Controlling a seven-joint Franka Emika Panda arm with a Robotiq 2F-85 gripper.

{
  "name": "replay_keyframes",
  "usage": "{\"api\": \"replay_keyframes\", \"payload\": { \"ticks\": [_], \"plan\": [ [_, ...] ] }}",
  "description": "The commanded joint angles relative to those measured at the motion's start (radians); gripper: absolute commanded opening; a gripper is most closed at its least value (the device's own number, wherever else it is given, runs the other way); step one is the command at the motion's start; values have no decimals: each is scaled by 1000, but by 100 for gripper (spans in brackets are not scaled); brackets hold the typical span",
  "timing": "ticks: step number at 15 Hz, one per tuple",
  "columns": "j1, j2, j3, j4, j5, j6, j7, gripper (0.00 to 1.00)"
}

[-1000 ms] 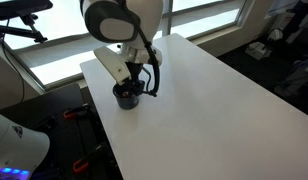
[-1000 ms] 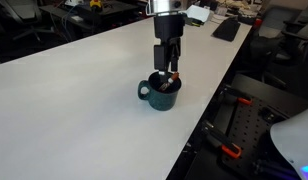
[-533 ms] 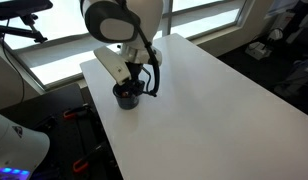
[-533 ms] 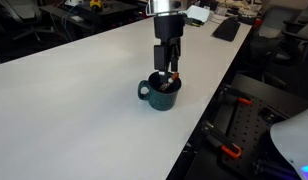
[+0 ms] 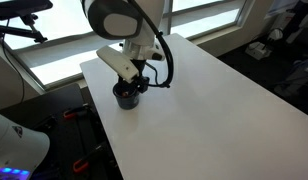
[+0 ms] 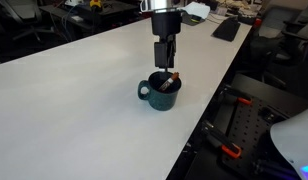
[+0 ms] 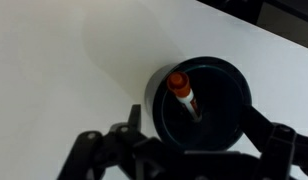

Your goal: Remove the marker from the cup

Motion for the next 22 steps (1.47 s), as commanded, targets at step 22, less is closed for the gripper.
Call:
{"api": "replay_keyframes", "payload": {
  "ticks": [22],
  "plan": [
    [13,29,21,34,-50,-140,-335,100]
  ]
}}
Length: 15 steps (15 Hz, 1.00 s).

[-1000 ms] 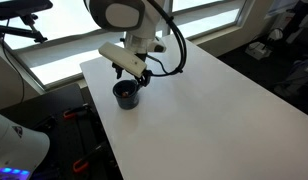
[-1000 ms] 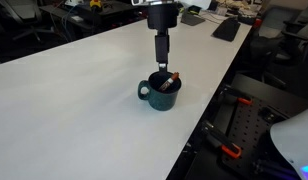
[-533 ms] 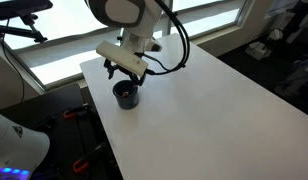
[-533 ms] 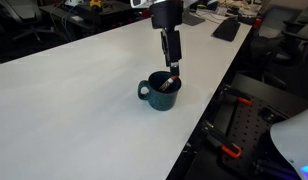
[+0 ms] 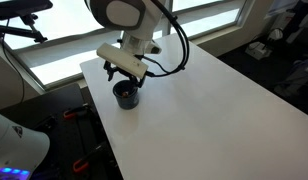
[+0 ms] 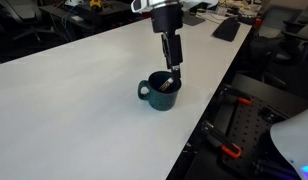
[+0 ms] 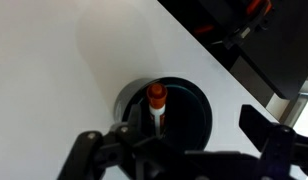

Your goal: Remove the marker from the cup

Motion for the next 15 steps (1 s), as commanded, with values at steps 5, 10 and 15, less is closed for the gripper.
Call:
{"api": "replay_keyframes", "payload": {
  "ticks": [5,10,15],
  "plan": [
    [13,137,14,16,-111,69,5,58],
    [12,165,27,27,-140,61,12,22],
    [12,164,29,28,-158,63,14,0]
  ]
}}
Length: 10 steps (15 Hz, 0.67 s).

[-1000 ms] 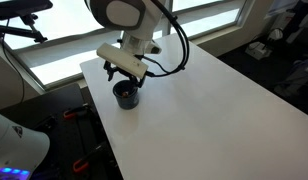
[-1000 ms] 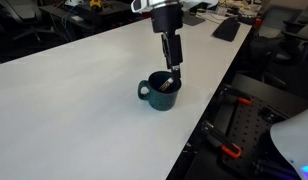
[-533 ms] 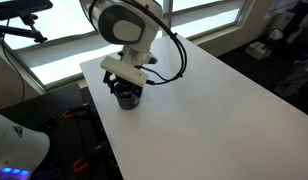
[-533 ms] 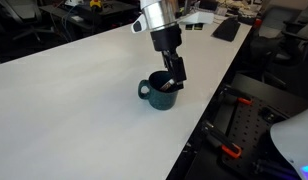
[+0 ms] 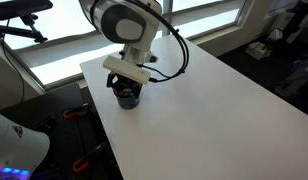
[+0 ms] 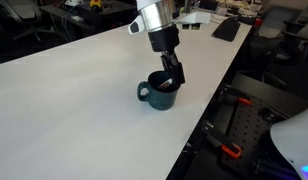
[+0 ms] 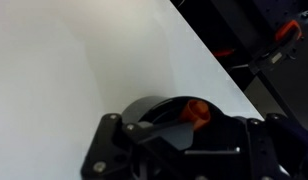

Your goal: Remove the marker from the cup

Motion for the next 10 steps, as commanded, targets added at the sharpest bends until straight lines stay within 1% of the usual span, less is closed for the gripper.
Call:
{"api": "replay_keyframes", "payload": {
  "ticks": [1,3,10],
  "plan": [
    [-1,40,10,3,-18,21,12,2],
    [0,39,10,1,-20,23,17,0],
    [5,-3,21,8,-1,6,27,0]
  ]
}}
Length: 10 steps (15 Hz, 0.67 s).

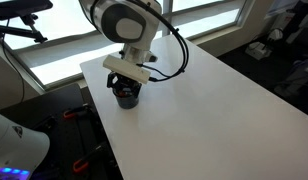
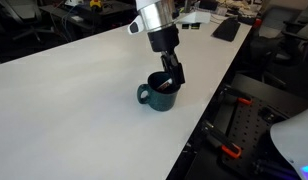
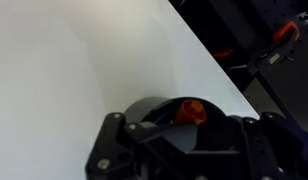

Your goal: Remove the marker from the cup

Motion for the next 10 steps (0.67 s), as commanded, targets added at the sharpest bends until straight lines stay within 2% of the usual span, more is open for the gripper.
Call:
{"api": "replay_keyframes", "payload": {
  "ticks": [1,10],
  "plan": [
    [6,-17,22,10,11,1,22,0],
    [29,-108,69,31,99,-20,8,0]
  ]
}}
